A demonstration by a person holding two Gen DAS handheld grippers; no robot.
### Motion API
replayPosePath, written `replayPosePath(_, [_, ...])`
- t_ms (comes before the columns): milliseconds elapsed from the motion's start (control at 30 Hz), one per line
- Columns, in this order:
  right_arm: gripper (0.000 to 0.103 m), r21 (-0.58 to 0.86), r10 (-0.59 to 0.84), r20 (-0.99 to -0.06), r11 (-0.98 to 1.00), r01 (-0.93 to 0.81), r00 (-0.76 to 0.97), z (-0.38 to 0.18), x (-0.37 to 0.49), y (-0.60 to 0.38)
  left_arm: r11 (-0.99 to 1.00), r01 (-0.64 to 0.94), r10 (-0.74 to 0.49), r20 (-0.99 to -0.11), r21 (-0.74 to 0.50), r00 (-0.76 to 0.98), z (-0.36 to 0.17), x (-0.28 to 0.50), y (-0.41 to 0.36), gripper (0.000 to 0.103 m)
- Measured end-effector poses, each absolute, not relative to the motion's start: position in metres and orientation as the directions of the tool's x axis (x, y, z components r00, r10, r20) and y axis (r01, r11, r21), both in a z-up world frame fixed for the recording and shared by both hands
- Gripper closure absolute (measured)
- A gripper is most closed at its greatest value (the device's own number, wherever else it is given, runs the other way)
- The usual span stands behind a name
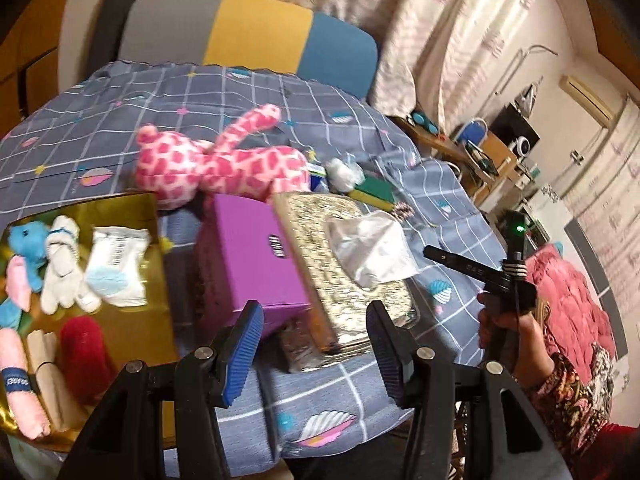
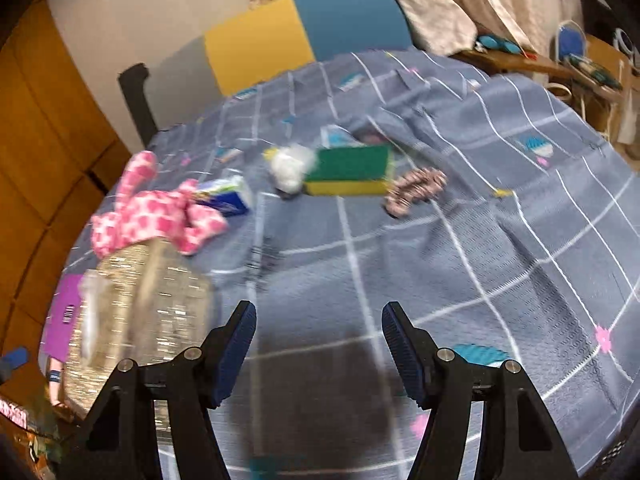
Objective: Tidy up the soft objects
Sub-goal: 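Move the right gripper to the pink satin scrunchie, then close the right gripper on the pink scrunchie and lift it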
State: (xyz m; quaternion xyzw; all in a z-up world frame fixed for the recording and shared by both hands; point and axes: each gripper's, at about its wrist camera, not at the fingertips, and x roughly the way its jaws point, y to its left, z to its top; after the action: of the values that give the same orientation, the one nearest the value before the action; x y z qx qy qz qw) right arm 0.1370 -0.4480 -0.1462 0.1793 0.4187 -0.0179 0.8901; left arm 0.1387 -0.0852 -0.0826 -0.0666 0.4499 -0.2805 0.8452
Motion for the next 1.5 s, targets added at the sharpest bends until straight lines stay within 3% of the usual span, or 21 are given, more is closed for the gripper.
replayPosePath(367, [0.036, 0.280, 0.060, -0.788, 0.921, 0.271, 0.613, -0.177, 0.155, -0.490, 0.813, 0.460, -0.552, -0.727, -0.358, 0.409, -0.077, 0.141, -0.126, 0.049])
replayPosePath(500, [0.027, 0.250, 0.026, -0.785, 0.927, 0.279, 0.618, -0.179, 0.188, -0.501, 0.810, 0.464, -0.554, -0.728, -0.359, 0.404, -0.072, 0.146, -0.139, 0.049])
replayPosePath(933, [0.028, 0.136, -0.063, -0.842, 0.936, 0.324, 0.536, -0.219, 0.289, -0.525, 0.823, 0.479, -0.521, -0.741, -0.305, 0.423, -0.052, 0.170, -0.165, 0.049])
replayPosePath(1000, [0.041, 0.100, -0.089, -0.837, 0.945, 0.310, 0.539, -0.219, 0.292, -0.523, 0.822, 0.481, -0.521, -0.747, -0.306, 0.414, -0.050, 0.176, -0.170, 0.049])
replayPosePath(1033, [0.053, 0.073, -0.101, -0.839, 0.953, 0.294, 0.535, -0.220, 0.294, -0.522, 0.819, 0.483, -0.523, -0.752, -0.311, 0.401, -0.050, 0.180, -0.174, 0.049])
replayPosePath(1133, [0.076, 0.014, -0.135, -0.837, 0.963, 0.269, 0.530, -0.219, 0.293, -0.521, 0.788, 0.501, -0.557, -0.760, -0.357, 0.334, -0.046, 0.194, -0.188, 0.049])
replayPosePath(1167, [0.080, 0.016, -0.132, -0.839, 0.964, 0.266, 0.528, -0.218, 0.291, -0.524, 0.783, 0.506, -0.560, -0.764, -0.361, 0.321, -0.044, 0.198, -0.192, 0.049])
replayPosePath(1500, [0.082, 0.325, 0.068, -0.817, 0.875, 0.359, 0.573, -0.211, 0.228, -0.575, 0.776, 0.507, -0.540, -0.810, -0.376, 0.227, -0.044, 0.257, -0.253, 0.049])
